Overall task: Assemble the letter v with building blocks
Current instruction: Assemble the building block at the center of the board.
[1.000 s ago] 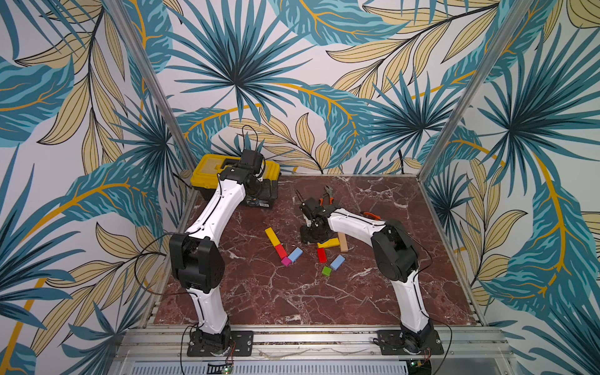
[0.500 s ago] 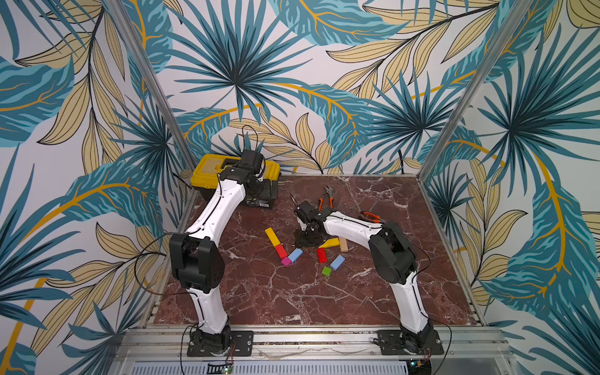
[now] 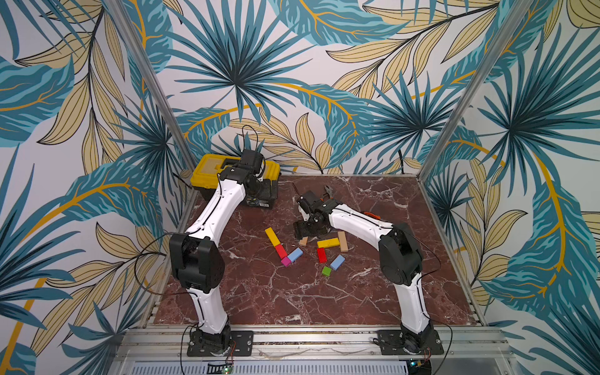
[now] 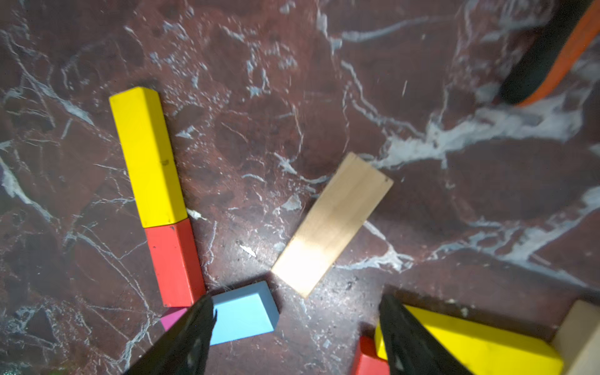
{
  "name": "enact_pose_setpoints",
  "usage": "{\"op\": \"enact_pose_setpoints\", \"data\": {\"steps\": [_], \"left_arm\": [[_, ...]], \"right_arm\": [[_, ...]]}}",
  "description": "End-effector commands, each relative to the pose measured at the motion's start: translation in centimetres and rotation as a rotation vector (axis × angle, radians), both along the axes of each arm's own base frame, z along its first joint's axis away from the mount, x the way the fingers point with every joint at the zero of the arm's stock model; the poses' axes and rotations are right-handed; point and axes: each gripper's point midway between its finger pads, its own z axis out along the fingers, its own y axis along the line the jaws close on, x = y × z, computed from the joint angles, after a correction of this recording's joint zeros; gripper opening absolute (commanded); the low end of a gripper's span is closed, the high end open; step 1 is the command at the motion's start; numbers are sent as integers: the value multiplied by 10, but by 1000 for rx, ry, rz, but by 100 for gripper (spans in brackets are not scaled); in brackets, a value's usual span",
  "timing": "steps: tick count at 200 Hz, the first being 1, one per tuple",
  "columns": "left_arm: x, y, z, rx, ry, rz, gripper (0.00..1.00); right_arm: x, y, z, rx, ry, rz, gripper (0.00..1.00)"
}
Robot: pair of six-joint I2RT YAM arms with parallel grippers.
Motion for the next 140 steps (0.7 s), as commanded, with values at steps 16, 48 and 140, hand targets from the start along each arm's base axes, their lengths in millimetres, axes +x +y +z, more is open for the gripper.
{"op": "enact_pose_setpoints", "data": {"steps": [16,48,140], "left_arm": [[0,4,4,-2,-12,9,99],[0,5,5,-1,-15,13,100],[-1,7,7,1,-19,20,99]], "right_arm": [[21,-1,-1,-30,-7,57,86],[41,8,-6,6,-6,83,87],[50,13,-39,13,62,129,87]]}}
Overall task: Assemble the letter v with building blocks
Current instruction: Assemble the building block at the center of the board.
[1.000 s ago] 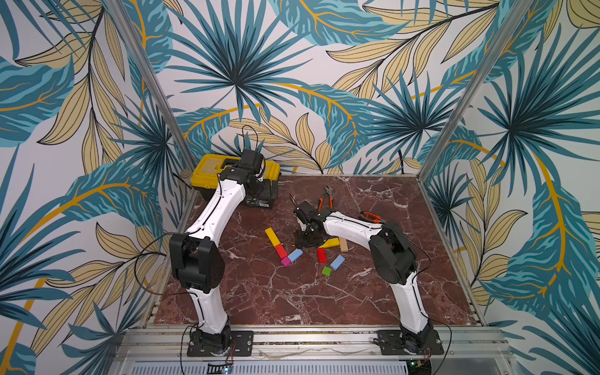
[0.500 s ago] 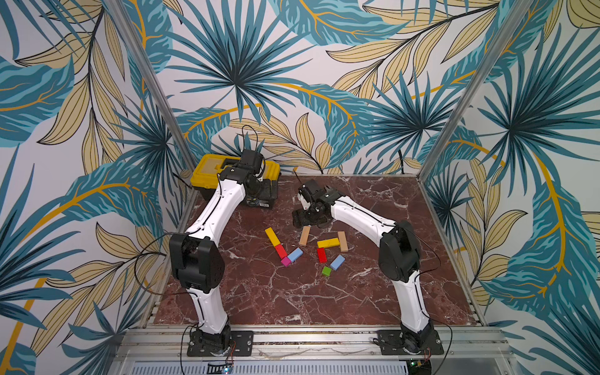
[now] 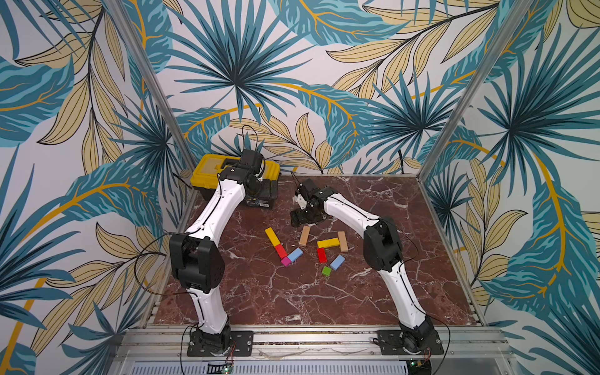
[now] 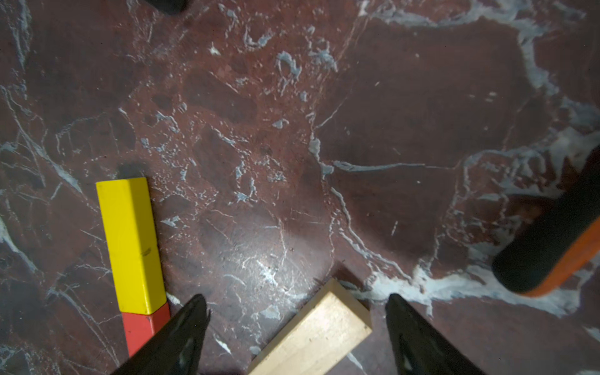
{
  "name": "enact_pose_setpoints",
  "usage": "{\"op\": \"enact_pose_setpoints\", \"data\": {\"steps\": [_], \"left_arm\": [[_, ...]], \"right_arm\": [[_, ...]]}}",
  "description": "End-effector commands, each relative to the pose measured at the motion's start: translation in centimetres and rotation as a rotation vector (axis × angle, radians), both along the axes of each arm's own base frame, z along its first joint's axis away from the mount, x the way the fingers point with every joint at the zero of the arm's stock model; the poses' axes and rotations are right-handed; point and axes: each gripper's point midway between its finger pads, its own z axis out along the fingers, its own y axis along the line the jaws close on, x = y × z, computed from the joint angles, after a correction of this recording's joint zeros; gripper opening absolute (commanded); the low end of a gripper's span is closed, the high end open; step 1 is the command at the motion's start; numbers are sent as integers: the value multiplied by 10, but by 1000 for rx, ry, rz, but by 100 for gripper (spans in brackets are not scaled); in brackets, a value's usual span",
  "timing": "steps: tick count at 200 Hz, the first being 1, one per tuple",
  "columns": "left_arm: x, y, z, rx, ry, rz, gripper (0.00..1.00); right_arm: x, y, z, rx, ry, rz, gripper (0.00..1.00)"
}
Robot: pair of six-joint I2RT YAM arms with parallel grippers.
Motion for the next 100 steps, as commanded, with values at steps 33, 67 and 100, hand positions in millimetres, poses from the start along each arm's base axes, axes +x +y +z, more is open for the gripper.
{"op": "enact_pose_setpoints", "data": {"steps": [33,67,100], "left_arm": [[-2,6,9,0,-22,16,99],[-3,7,9,3,-23,17,99],[-3,7,9,3,-23,16,99]], "right_arm": [[-8,3,-15,1,52,40,87],[-10,4,-21,6,69,52,87],[-13,6,-27,8,86,59,87]]}}
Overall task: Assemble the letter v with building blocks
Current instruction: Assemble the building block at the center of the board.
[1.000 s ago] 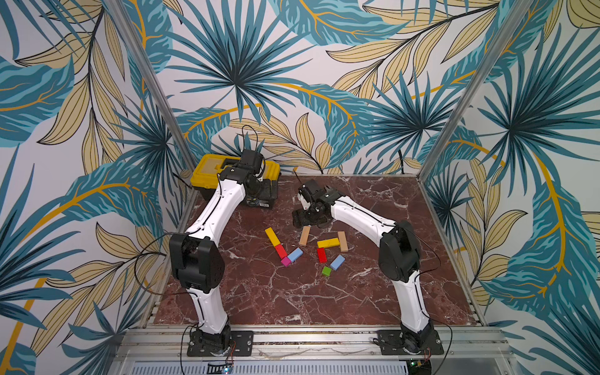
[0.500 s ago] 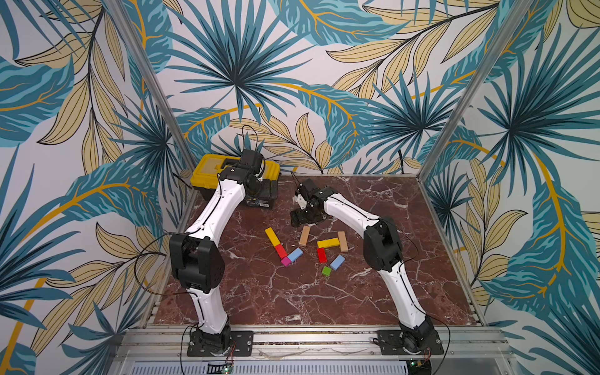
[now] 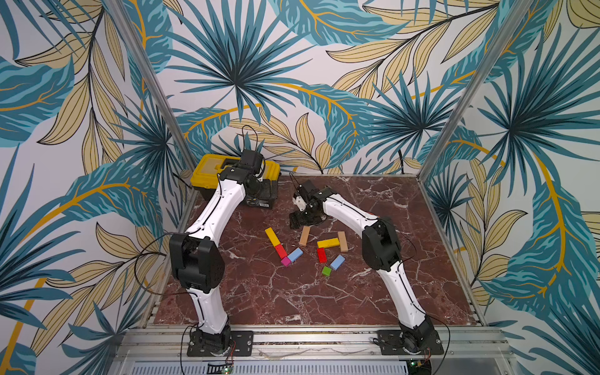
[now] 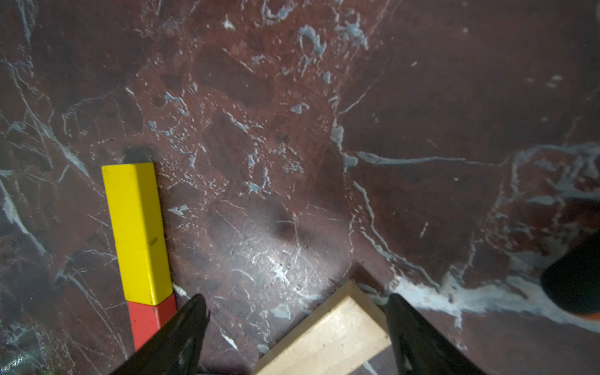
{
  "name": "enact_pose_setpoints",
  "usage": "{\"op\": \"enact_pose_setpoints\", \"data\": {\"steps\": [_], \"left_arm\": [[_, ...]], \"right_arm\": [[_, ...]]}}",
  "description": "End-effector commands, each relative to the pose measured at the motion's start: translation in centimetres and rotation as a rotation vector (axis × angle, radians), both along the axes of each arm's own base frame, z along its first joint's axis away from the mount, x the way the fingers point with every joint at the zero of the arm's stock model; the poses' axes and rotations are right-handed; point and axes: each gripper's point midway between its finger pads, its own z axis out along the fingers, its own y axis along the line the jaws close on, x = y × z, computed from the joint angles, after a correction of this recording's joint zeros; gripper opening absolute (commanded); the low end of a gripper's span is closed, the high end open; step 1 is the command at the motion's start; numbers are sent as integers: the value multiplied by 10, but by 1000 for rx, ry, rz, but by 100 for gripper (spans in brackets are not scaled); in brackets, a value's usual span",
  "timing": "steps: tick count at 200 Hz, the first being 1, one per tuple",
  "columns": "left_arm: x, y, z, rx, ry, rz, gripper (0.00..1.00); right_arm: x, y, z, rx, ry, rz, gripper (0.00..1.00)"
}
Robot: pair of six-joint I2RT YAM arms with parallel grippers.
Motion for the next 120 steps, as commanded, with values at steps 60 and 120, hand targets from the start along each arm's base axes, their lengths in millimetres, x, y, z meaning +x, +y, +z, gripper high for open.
{"op": "enact_pose_setpoints", "data": {"steps": [60,120], "left_arm": [[-3,7,9,3,-23,17,99],[-3,6,8,2,-21,13,99]], "right_arm": [[-9,-4,-22,-31,60,21,87],[-14,-10,-22,-49,63,18,87]]}}
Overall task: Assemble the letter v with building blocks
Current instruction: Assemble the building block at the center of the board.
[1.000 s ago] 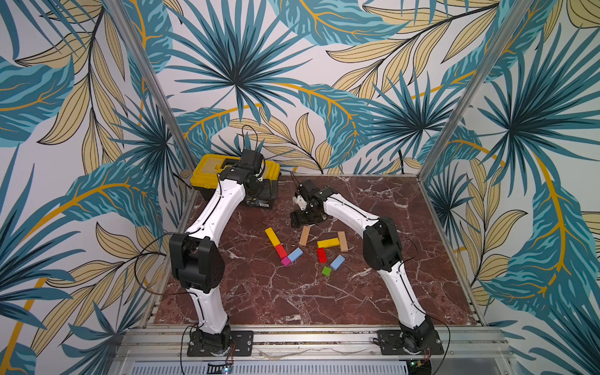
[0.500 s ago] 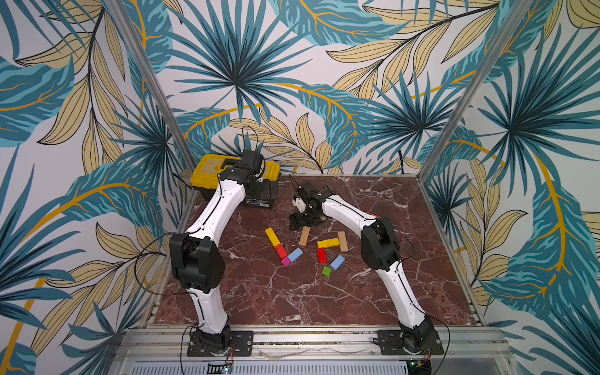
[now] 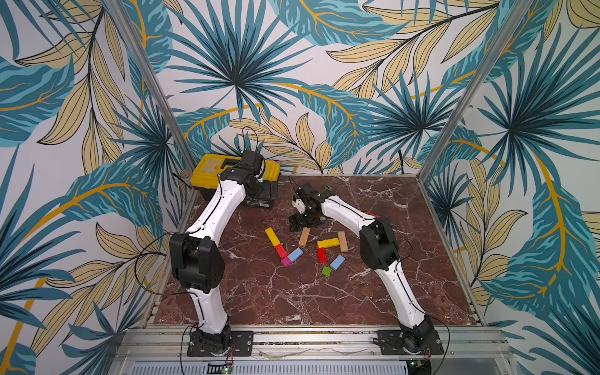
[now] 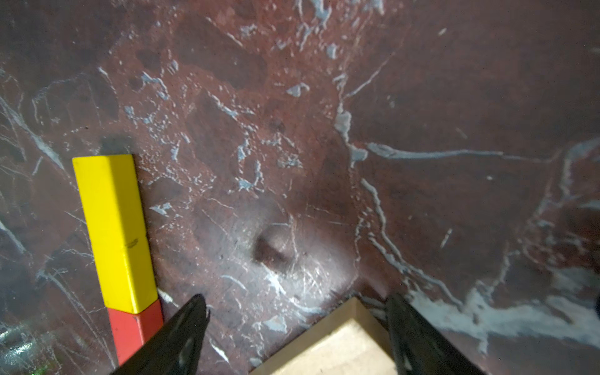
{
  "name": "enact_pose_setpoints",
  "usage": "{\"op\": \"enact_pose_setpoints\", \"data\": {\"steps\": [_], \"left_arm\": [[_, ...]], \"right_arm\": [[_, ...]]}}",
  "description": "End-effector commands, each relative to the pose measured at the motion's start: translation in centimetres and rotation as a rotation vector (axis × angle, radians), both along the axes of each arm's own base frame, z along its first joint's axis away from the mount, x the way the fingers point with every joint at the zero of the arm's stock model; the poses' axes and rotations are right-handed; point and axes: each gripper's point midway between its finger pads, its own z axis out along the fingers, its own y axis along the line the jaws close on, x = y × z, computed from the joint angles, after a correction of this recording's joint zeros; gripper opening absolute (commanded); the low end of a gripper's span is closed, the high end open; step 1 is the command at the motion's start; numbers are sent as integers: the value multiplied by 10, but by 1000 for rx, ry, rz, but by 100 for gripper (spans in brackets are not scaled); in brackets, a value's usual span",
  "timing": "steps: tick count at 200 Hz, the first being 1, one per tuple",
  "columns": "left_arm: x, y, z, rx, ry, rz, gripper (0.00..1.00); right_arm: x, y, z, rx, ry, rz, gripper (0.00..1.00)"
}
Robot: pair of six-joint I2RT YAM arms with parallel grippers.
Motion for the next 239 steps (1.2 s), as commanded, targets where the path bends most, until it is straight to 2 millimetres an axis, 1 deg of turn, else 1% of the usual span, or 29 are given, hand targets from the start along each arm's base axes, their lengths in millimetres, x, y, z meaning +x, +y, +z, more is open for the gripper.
{"op": "enact_pose_setpoints", "data": {"steps": [1,42,139,157,180,196,214,239], "left_arm": [[-2,6,11,1,-30,13,99],[-2,5,12,1,-30,10,99],[-2,5,11,1,-29,7,99],[-2,6,11,2,-29,9,99],[-2,6,11,6,-31,10,99],[-2,7,10,9,-28,11,99],[-1,6,7,9,-20,12,99],[-1,6,5,10,-17,11,99]], "right_arm": [[-11,-11,-10,-42,40,5,87],[-17,-15,-10,-51,47,10,87],[-23,-23,-6,-73,42,6,87],[-20,-28,-2,-97,20,-7,87],[-13,-35,14,-117,-50,-34,87],[-11,-41,22,-153,-81,-38,88],[-12,-46,25,-209,-103,-28,88],[-17,-48,20,-280,-118,-18,88]]}}
